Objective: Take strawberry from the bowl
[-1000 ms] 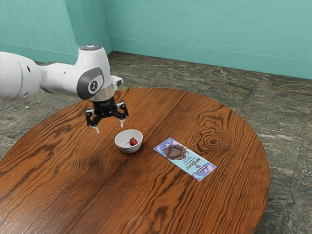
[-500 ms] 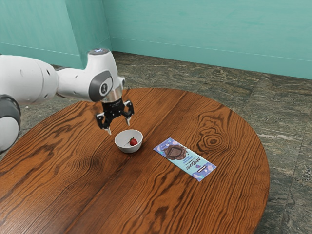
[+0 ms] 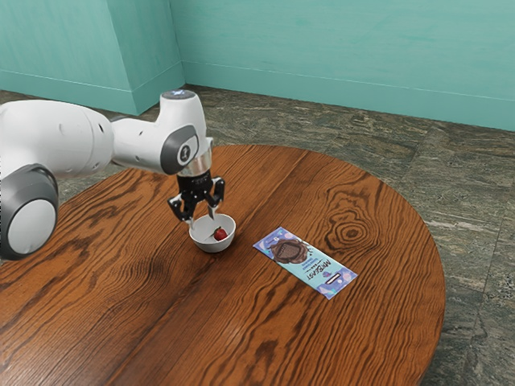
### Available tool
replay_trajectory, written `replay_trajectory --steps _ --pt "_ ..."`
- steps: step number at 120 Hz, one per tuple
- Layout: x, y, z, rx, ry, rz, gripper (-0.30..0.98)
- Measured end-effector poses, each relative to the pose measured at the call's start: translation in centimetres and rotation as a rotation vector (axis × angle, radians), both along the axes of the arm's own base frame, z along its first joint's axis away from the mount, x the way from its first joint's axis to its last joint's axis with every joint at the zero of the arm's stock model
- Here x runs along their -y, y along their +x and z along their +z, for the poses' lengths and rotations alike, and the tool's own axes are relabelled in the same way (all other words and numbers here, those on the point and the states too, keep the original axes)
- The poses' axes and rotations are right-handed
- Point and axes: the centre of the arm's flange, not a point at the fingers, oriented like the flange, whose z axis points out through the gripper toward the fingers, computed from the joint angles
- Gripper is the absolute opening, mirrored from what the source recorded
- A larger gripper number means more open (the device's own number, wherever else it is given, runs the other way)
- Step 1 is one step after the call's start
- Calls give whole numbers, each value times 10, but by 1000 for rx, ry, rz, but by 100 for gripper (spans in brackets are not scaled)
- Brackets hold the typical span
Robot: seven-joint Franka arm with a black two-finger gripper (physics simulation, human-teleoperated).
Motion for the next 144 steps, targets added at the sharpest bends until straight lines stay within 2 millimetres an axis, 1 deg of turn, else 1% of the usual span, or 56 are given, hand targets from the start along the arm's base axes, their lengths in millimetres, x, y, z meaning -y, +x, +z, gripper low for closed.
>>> replay_trajectory --steps 20,40,53,66,83,121,144 --pt "1 9 -6 5 9 14 32" --pt "7 16 -19 1 11 22 31" --pt "6 18 -23 1 4 36 31" --pt "3 17 -33 -10 4 50 31" --pt "2 18 -34 -10 3 59 31" --pt "7 24 -44 -8 6 62 30" --pt "5 24 -49 -10 7 70 30"
